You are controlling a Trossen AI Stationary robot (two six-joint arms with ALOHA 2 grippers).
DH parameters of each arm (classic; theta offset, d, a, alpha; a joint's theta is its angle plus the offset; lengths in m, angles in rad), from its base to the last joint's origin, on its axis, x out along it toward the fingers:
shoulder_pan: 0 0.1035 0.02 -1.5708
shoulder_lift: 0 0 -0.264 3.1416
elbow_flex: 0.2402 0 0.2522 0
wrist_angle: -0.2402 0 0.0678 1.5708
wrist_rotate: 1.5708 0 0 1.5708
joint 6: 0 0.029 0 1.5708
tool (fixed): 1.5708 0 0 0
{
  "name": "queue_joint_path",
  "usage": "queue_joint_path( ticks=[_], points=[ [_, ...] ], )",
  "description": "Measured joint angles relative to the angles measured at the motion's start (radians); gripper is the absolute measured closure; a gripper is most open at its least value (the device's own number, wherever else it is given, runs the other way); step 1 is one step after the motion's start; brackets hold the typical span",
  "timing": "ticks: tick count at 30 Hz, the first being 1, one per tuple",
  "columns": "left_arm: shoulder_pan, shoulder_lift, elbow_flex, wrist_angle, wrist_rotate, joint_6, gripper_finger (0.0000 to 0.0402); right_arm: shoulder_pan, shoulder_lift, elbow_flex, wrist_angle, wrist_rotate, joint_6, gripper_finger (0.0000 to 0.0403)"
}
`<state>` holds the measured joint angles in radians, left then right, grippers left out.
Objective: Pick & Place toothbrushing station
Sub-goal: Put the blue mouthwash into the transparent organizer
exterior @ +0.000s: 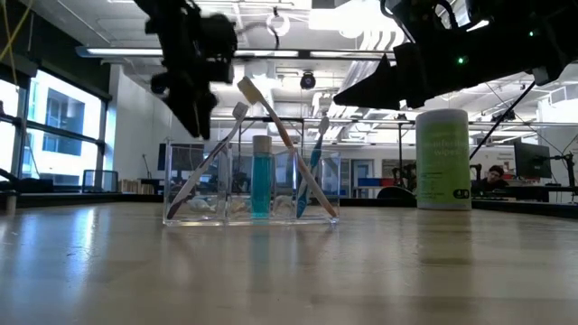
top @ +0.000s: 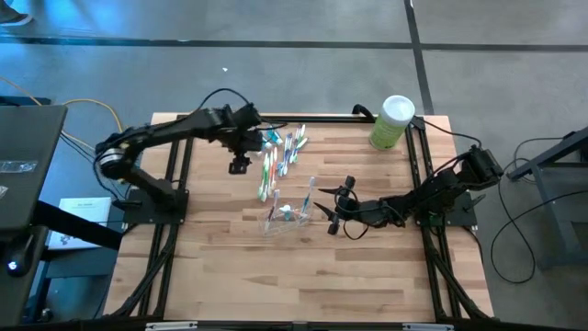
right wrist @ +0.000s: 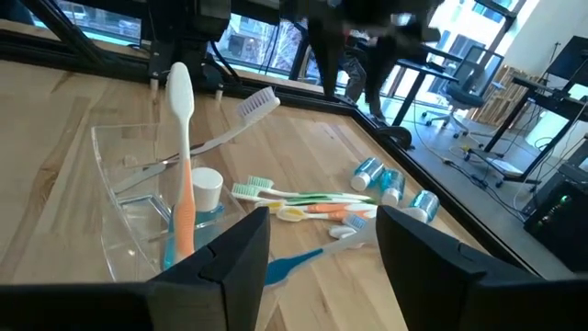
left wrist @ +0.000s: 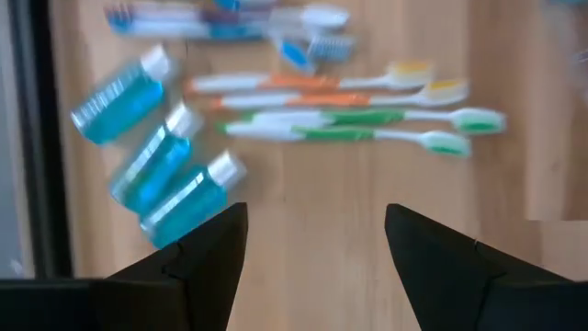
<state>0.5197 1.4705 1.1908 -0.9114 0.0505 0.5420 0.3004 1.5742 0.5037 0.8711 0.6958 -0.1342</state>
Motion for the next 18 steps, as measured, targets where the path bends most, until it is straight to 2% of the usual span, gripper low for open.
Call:
queue_joint_path(
  ticks=[3, 9, 18],
  points=[
    [0.017, 0.077, 0.000, 0.000, -0.002, -0.077, 0.0150, 0.000, 0.000, 0.000, 0.000, 0.000, -0.010, 0.0210],
    [0.027, 0.205, -0.001, -0.038, -0.001, -0.333, 0.0150, -0.002, 0.000, 0.000, 0.000, 0.000, -0.023, 0.0210],
    [0.027, 0.238, -0.002, -0.042, -0.064, -0.265, 0.0150, -0.002, 0.000, 0.000, 0.000, 0.000, -0.008, 0.0210]
  ],
)
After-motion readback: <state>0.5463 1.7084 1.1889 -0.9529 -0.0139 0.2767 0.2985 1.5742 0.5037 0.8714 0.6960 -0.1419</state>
